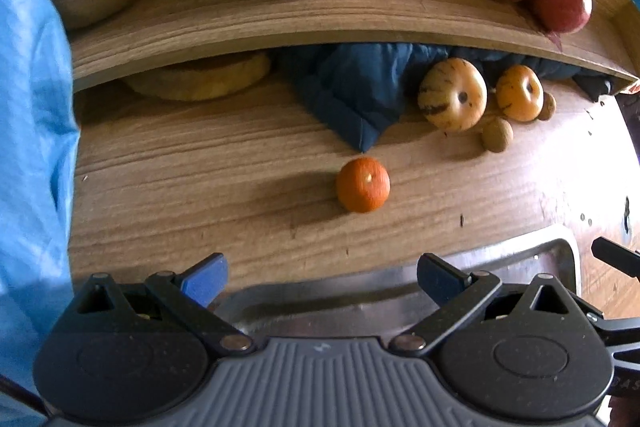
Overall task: Organize fruits
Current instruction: 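Withdraw both tools from the tray and reach toward the fruits under the shelf, then grasp the small orange with the left tool while the right tool grasps the small brown fruit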
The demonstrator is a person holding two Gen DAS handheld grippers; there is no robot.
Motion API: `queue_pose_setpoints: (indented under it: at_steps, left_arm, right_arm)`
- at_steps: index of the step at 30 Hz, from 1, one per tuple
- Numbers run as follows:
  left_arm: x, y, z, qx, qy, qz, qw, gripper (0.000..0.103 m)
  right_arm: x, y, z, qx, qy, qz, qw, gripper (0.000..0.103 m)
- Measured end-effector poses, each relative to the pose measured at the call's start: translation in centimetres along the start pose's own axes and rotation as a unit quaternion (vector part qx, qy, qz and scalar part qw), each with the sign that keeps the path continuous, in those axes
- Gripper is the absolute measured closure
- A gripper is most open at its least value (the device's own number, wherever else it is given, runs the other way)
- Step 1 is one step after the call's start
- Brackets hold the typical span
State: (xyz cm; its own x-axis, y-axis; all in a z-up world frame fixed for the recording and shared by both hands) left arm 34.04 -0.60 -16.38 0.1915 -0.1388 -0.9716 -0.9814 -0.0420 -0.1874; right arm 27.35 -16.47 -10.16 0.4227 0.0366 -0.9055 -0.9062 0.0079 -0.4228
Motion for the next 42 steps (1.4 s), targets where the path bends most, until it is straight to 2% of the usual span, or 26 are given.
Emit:
queue_pose_setpoints:
  at_steps: [11, 27, 30, 35, 42]
  left_arm:
    - [1.4, -1.5, -0.7, -0.004, 0.004, -0.005, 1.0, 0.001]
    - [1.2, -2.1, 0.1, 0.004, 0.018, -0.012, 0.9997, 0.003]
    - [0.9, -2.2, 0.0, 0.003, 0.024, -0.02, 0.9995, 0.008]
    - [0.4, -2.3, -0.2, 0.004, 0.035, -0.028, 0.999, 0.016]
    - [-0.4, -2.4, -0.8, 0.006, 0.045, -0.033, 0.9984, 0.028]
  right_arm:
    - [2.6, -3.1, -0.3, -0.022, 0.014, -0.013, 1.0, 0.001]
    - [5.2, -6.1, -0.6, -0.019, -0.019, -0.014, 1.0, 0.002]
    - [5.5, -6.4, -0.2, -0.02, -0.028, -0.013, 0.999, 0.005]
    - [6.0, -6.7, 0.4, -0.017, -0.045, -0.015, 0.999, 0.019]
    - [6.4, -7.2, 1.0, -0.02, -0.044, -0.018, 0.999, 0.033]
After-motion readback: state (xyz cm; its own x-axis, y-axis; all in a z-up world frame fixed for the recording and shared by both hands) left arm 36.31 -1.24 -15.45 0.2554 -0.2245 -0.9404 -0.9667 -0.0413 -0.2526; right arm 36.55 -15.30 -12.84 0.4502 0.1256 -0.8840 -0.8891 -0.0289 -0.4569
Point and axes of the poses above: each gripper's, at about its wrist camera, not at the fingertips, and x roughly the way its jaws point, z to its left, y to its underside, the point moved 8 cm from there along x, roughly the way its jaws point, and after that the axes turned 2 degrees about -x, right-handed, at the moved point
